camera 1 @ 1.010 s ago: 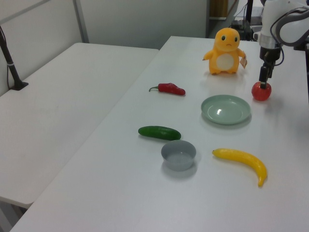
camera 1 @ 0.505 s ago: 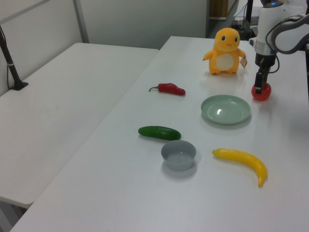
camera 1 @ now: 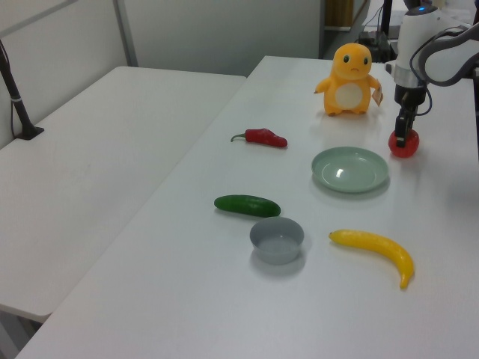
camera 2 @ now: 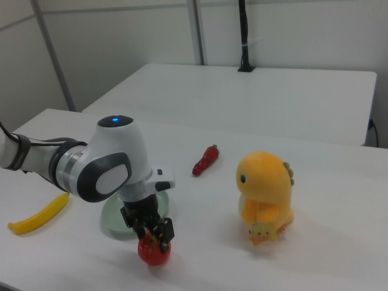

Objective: Put the red apple in the bowl
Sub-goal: 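Close the gripper around the red apple and lift it, then carry the red apple past the green plate to the grey bowl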

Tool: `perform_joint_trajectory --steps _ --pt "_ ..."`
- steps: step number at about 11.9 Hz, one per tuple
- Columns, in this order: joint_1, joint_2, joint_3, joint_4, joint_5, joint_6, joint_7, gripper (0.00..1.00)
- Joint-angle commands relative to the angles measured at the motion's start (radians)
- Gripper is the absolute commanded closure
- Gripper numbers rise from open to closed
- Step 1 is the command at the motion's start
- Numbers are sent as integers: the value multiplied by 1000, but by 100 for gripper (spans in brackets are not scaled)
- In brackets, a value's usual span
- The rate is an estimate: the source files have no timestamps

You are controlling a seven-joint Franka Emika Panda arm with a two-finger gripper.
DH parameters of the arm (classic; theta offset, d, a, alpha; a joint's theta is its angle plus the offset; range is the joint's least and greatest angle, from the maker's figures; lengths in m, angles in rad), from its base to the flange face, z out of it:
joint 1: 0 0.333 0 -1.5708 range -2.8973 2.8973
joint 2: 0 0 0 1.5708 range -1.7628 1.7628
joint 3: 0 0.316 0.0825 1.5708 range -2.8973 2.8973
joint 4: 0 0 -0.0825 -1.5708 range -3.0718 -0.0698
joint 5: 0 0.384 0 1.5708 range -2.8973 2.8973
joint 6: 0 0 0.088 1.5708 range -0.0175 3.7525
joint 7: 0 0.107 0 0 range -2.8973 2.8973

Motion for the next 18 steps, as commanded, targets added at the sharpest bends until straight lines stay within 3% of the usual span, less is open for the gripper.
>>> perform_joint_trajectory --steps 1,6,9,11,13,18 --pt "25 -1 -8 9 12 20 -10 60" --pt "33 -4 -2 119 18 7 85 60" --pt "93 8 6 216 47 7 181 60" --pt "96 23 79 264 56 7 247 60" --pt "85 87 179 358 111 5 300 60" --pt "81 192 398 460 124 10 461 60"
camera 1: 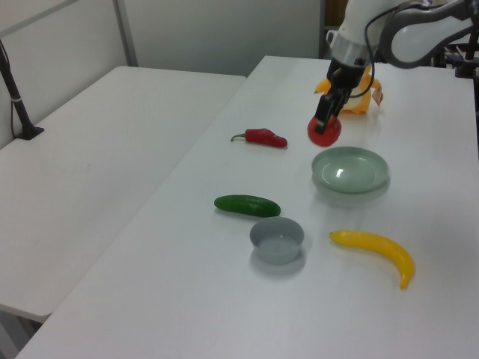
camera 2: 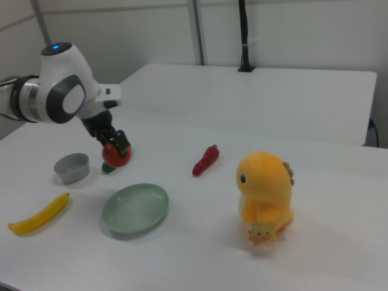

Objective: Put the red apple in the bowl
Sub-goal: 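Carry the red apple past the green plate to the grey bowl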

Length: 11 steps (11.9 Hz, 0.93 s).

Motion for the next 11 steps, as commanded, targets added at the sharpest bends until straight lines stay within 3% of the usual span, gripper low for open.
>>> perform_joint_trajectory --steps 1,5,11 --pt "-11 95 134 84 17 8 98 60" --pt "-31 213 284 202 -4 13 208 60" --pt "23 366 318 300 -130 26 241 59"
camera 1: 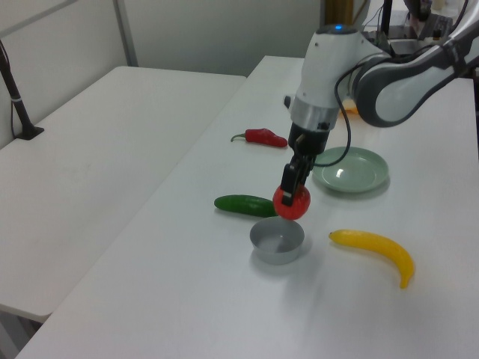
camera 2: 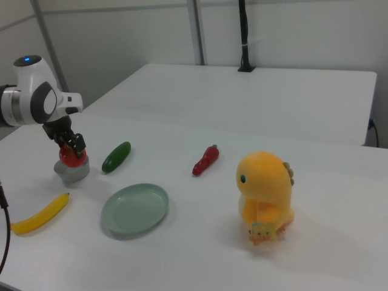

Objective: Put the red apple in the bowl
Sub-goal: 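Carry the red apple past the green plate to the grey bowl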

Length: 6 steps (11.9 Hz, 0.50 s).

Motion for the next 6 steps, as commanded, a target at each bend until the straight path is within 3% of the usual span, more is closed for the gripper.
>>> perform_joint_trajectory --steps 1,3,6 --pt "16 96 18 87 -71 25 26 60" --pt "22 110 20 88 -96 111 42 60" --pt "23 130 46 86 -145 117 75 59"
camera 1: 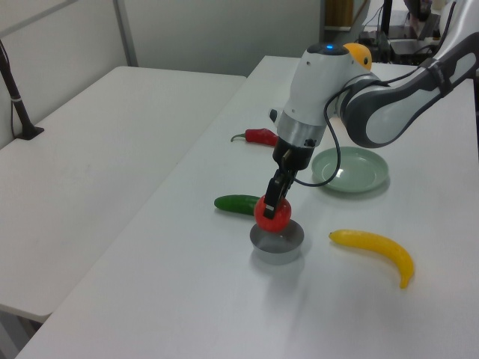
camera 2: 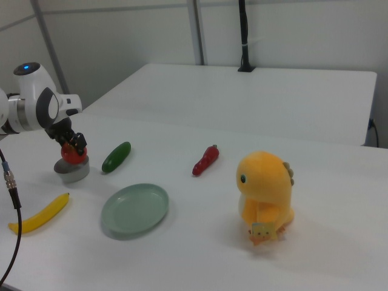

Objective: Put the red apple in the bowl
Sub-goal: 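Lower the apple into the grey bowl and open the gripper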

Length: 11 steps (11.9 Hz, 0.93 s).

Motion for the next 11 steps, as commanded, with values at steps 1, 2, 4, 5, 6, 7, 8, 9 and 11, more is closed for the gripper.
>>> perform_joint_trajectory --steps 1,2,4,5,6,7,8,9,11 --pt "12 23 24 16 -57 13 57 50" --pt "17 23 26 15 -58 13 57 31" --pt "20 23 26 13 -58 13 57 0" --pt "20 21 26 13 -58 13 55 0" --pt "18 20 26 13 -60 13 54 0" --pt "17 16 26 15 -58 12 54 0" --pt "14 7 26 13 -58 6 54 0" --pt "14 -16 26 10 -52 1 55 0" --pt "8 -72 18 -5 -48 -63 55 0"
